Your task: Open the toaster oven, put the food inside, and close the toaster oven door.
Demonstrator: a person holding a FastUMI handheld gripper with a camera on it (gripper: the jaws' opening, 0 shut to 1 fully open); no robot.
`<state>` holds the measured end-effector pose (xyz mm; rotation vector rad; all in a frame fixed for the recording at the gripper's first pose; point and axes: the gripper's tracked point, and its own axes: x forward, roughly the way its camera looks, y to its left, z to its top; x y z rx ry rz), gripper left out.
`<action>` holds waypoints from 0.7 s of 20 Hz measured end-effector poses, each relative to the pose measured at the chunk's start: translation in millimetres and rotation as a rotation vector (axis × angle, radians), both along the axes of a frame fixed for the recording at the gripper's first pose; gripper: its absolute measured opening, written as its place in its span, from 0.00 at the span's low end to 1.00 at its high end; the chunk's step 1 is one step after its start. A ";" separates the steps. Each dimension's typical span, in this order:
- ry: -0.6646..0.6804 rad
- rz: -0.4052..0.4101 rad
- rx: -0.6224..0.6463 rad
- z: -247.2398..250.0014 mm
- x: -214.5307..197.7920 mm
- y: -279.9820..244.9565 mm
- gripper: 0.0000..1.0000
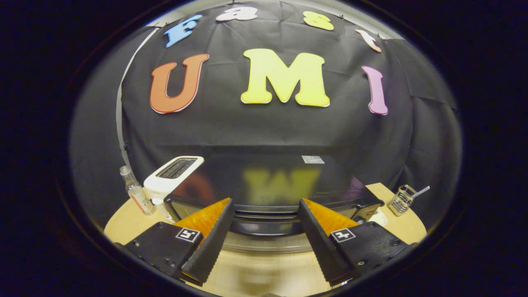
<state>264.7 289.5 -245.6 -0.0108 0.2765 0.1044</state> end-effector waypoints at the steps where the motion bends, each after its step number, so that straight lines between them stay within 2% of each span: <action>1: 0.007 -0.003 0.000 -2.1 -3.6 -0.2 1.00; 8: 0.045 0.027 0.014 -16.6 -53.4 -5.3 1.00; 14: 0.146 0.068 0.005 -69.4 -108.8 -11.1 1.00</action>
